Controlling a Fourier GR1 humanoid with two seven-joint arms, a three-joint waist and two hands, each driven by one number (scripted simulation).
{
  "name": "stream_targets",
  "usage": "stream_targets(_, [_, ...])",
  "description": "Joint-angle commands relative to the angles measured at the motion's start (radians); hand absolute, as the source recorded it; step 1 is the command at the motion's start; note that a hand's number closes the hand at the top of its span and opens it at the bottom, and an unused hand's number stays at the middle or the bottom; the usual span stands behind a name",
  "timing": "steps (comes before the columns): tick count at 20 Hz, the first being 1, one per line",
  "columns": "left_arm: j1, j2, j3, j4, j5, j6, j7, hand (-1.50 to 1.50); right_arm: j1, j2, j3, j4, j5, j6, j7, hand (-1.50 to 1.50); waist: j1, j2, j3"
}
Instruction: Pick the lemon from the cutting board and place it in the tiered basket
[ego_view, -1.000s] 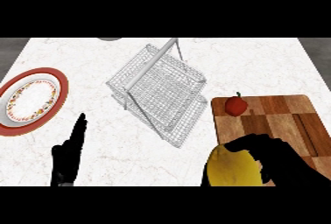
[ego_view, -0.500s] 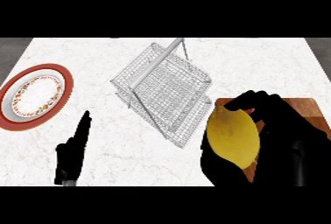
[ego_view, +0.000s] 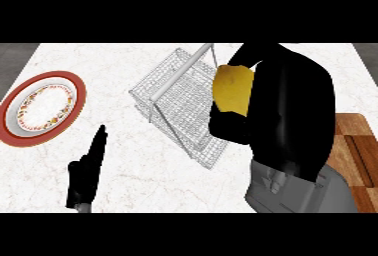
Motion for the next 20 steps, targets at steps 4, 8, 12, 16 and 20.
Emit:
stream_targets(4, [0.017,-0.026,-0.024,0.026,-0.013,0.004,0.024,0.00,-0.137,0.010,-0.018,0.276,-0.065,-0.070,0.202,1.50,0.003,0.005,-0.004])
stream_targets(8, [0.015,-0.017,-0.022,0.010,-0.026,0.005,0.020,0.00,-0.182,0.010,-0.080,0.380,-0.098,-0.104,0.176,1.50,-0.005,0.004,-0.003])
stream_targets(12, [0.008,-0.021,-0.011,0.001,-0.028,0.018,0.043,0.00,-0.115,0.010,-0.086,0.486,-0.098,-0.306,0.084,1.50,-0.003,0.008,-0.002])
stream_targets(16, [-0.001,-0.008,0.000,0.016,-0.013,-0.011,0.032,0.00,-0.054,0.010,-0.129,0.431,-0.208,-0.455,0.087,-1.50,0.000,0.010,-0.001])
stream_targets(20, [-0.017,0.011,0.011,0.001,-0.002,-0.033,0.044,0.00,-0.062,0.010,-0.142,0.466,-0.285,-0.619,0.059,-1.50,0.015,0.010,-0.001])
